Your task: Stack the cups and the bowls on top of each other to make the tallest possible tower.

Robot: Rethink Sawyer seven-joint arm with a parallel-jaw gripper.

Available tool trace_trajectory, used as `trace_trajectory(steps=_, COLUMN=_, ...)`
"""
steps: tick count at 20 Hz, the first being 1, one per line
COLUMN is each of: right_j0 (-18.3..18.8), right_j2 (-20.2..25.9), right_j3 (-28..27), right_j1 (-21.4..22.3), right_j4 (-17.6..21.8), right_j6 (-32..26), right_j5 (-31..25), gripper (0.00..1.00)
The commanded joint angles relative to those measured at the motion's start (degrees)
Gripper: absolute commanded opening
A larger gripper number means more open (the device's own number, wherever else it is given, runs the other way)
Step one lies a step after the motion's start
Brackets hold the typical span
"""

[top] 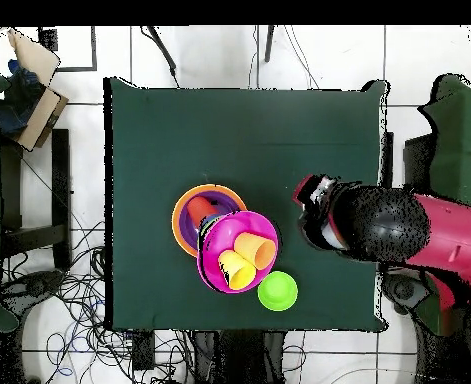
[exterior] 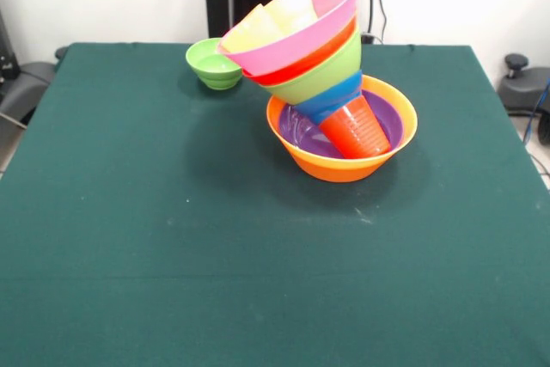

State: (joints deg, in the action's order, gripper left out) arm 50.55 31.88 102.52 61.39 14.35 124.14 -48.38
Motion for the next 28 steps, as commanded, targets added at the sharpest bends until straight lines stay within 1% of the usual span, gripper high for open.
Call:
trace_trajectory(steps=1, right_j0=0.29, right_j2=-5.47, right_j3=4.22, right_j1=-5.08, right_j4=5.57, right_j6=0.83, right_j5=4.60, gripper=1.00)
trace_trajectory(steps=6, right_j0=2.62, right_j2=-5.97, right_j3=7.29, right_j1=-4.12, right_j4=6.10, right_j6=-1.47, right_j5=7.23, gripper=1.00)
trace_trajectory(steps=11, right_j0=4.21, right_j2=-5.61, right_j3=9.60, right_j1=-4.99, right_j4=6.65, right_j6=-2.38, right_j5=10.71, gripper=1.00)
trace_trajectory(steps=13, right_j0=4.82, right_j2=-5.41, right_j3=10.47, right_j1=-6.02, right_j4=7.10, right_j6=-2.48, right_j5=12.49, gripper=1.00)
trace_trajectory(steps=16, right_j0=6.13, right_j2=-4.27, right_j3=11.87, right_j1=-9.75, right_j4=7.54, right_j6=-2.72, right_j5=17.20, gripper=1.00)
trace_trajectory(steps=19, right_j0=5.87, right_j2=-4.65, right_j3=12.42, right_j1=-12.63, right_j4=8.65, right_j6=-1.58, right_j5=20.89, gripper=1.00)
trace_trajectory(steps=20, right_j0=5.38, right_j2=-5.43, right_j3=12.67, right_j1=-13.47, right_j4=9.11, right_j6=-0.55, right_j5=22.10, gripper=1.00)
trace_trajectory(steps=23, right_j0=4.63, right_j2=-6.95, right_j3=13.59, right_j1=-14.59, right_j4=10.07, right_j6=0.47, right_j5=24.90, gripper=1.00)
trace_trajectory(steps=25, right_j0=4.49, right_j2=-7.46, right_j3=14.26, right_j1=-15.35, right_j4=11.00, right_j6=0.17, right_j5=26.67, gripper=1.00)
trace_trajectory(steps=28, right_j0=4.55, right_j2=-7.70, right_j3=14.52, right_j1=-17.54, right_j4=14.34, right_j6=-1.86, right_j5=29.60, gripper=1.00)
